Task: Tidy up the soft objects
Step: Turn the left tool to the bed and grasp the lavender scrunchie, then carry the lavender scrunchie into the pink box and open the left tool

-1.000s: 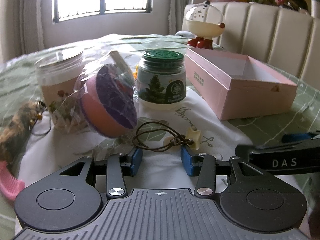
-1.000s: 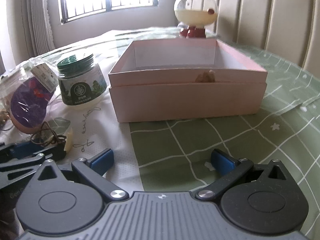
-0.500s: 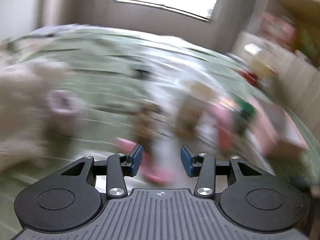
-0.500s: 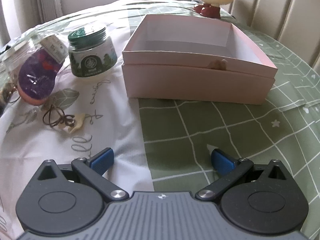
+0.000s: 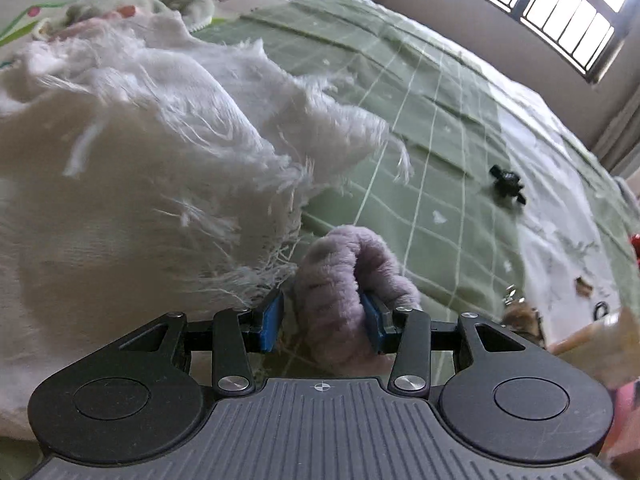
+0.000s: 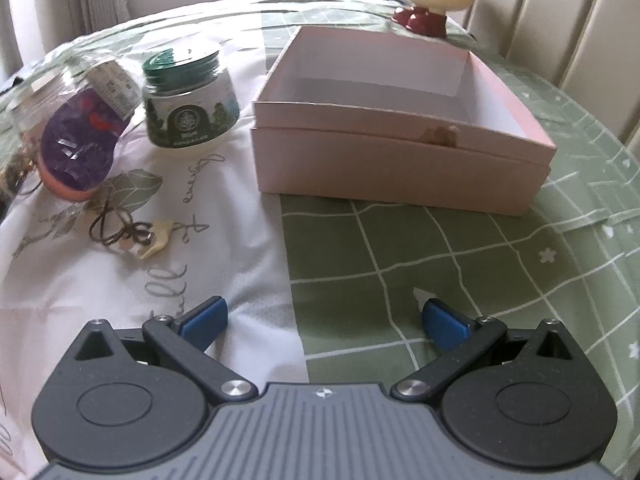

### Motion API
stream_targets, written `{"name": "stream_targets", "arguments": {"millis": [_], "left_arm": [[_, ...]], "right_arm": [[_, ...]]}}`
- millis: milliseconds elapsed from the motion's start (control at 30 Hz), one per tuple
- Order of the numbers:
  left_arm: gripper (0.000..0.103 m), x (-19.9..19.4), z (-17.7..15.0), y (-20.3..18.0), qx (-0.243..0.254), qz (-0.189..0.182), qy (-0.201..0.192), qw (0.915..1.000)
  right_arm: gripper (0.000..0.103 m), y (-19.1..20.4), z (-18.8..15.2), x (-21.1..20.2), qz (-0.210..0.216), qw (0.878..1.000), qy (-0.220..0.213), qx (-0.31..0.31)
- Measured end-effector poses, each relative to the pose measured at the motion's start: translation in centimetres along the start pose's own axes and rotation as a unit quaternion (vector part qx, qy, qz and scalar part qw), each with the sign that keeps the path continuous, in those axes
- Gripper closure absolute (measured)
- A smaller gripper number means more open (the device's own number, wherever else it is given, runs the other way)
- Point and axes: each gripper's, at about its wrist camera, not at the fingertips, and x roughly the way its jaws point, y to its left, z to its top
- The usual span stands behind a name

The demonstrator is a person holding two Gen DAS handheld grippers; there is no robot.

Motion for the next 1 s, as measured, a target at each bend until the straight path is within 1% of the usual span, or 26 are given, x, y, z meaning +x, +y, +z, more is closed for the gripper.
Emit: {"name": "stream_targets", "arguments": {"millis": [33,67,167,233,333,400,467,533,633,667,733,800,867,967,1000], "left_arm": [[0.058,0.1,-0.1,-0.2,0.006,0.000,-0.005,1.0000],[0.065,0.1,-0.2,-0.4,0.016,-0.002,-0.013,0.9998],[0.079,-0.1,-1.0,-1.4,0.054,-0.018,-0.031,0.9979],[0.081,-0.7,-1.8,-1.7,0.082,-0.035,-0.034,0.9954],[0.082,-1.9,-3.1,-1.7,0.117,-0.055,-0.045,0.9905],[0.082,-3.2,-4.0,-1.4,0.131,-0.068,-0.051,0.9877],[0.082,-4.9,-4.8,-0.5,0.125,-0.094,-0.052,0.9863],[0.082,-6.6,-5.2,0.8,0.106,-0.121,-0.054,0.9854],[0.082,-8.7,-5.8,2.5,0.088,-0.135,-0.064,0.9848],[0.082,-9.4,-5.9,3.0,0.084,-0.136,-0.068,0.9848],[0.082,-10.2,-5.7,4.3,0.074,-0.138,-0.073,0.9850],[0.082,-10.7,-5.6,5.1,0.065,-0.142,-0.075,0.9849],[0.082,-10.9,-5.6,5.8,0.061,-0.142,-0.079,0.9847],[0.082,-11.0,-5.6,6.6,0.054,-0.141,-0.078,0.9855],[0.082,-11.1,-5.6,6.8,0.052,-0.139,-0.078,0.9859]], "right_arm": [[0.003,0.6,0.0,-0.6,0.002,1.000,-0.008,-0.021],[0.005,1.4,-0.1,-1.4,0.008,0.999,-0.018,-0.045],[0.006,4.3,0.2,-4.3,0.050,0.992,-0.054,-0.105],[0.007,7.0,1.0,-5.9,0.086,0.984,-0.071,-0.140],[0.008,11.2,2.7,-7.0,0.143,0.971,-0.084,-0.170],[0.012,14.0,3.9,-7.2,0.181,0.963,-0.086,-0.180],[0.017,16.6,4.7,-7.3,0.206,0.955,-0.094,-0.191],[0.017,18.7,5.5,-7.3,0.221,0.950,-0.092,-0.200],[0.016,20.8,5.8,-6.9,0.249,0.944,-0.065,-0.204],[0.016,21.8,5.7,-6.8,0.257,0.941,-0.054,-0.213],[0.016,24.0,5.0,-6.9,0.258,0.933,-0.038,-0.247],[0.016,25.8,3.8,-7.1,0.266,0.921,-0.039,-0.281],[0.016,27.8,2.7,-7.7,0.277,0.902,-0.051,-0.327],[0.016,30.8,1.4,-8.3,0.286,0.878,-0.074,-0.377],[0.016,31.8,1.2,-8.2,0.288,0.869,-0.076,-0.395]]}}
